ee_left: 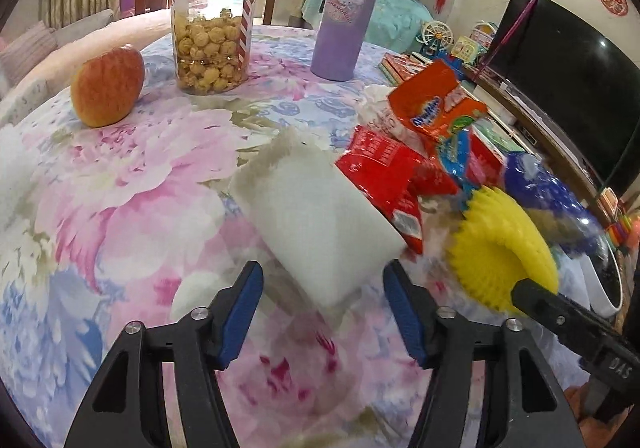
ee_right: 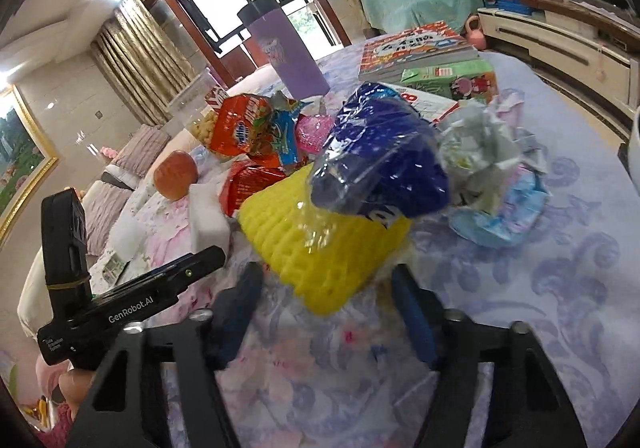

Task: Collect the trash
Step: 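Grasp the yellow mesh net with right gripper while left grasps white foam block, then carry both items over the bin and open both grippers to drop them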

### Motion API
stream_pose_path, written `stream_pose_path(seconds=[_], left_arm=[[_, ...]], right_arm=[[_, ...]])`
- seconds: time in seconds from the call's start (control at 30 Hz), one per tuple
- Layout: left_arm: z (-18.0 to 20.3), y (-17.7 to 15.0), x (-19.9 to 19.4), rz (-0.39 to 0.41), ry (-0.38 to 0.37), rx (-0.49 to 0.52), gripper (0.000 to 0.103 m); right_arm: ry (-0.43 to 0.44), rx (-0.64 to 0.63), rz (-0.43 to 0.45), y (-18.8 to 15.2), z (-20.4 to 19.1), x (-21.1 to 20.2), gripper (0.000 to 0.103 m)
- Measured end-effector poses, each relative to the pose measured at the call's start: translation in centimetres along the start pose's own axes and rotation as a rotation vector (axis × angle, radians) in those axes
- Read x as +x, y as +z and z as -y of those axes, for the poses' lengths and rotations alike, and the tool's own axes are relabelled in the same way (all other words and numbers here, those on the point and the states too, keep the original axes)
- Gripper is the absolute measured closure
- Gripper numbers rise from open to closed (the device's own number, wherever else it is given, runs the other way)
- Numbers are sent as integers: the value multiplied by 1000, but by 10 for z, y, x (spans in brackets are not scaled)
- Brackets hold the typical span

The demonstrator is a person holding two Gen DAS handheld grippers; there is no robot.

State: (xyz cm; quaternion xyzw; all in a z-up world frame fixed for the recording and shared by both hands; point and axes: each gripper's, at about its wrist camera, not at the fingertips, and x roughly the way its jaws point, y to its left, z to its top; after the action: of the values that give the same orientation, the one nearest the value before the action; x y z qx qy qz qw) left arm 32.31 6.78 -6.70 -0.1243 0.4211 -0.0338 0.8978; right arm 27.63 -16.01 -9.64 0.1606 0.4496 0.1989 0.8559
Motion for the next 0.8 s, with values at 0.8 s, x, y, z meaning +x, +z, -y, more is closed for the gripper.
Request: stream_pose_path(seconds=[0.8], left_arm=[[37, -66, -69, 26, -84, 121, 66]], right_arm=[[-17, -10, 3, -45, 20, -68, 86]])
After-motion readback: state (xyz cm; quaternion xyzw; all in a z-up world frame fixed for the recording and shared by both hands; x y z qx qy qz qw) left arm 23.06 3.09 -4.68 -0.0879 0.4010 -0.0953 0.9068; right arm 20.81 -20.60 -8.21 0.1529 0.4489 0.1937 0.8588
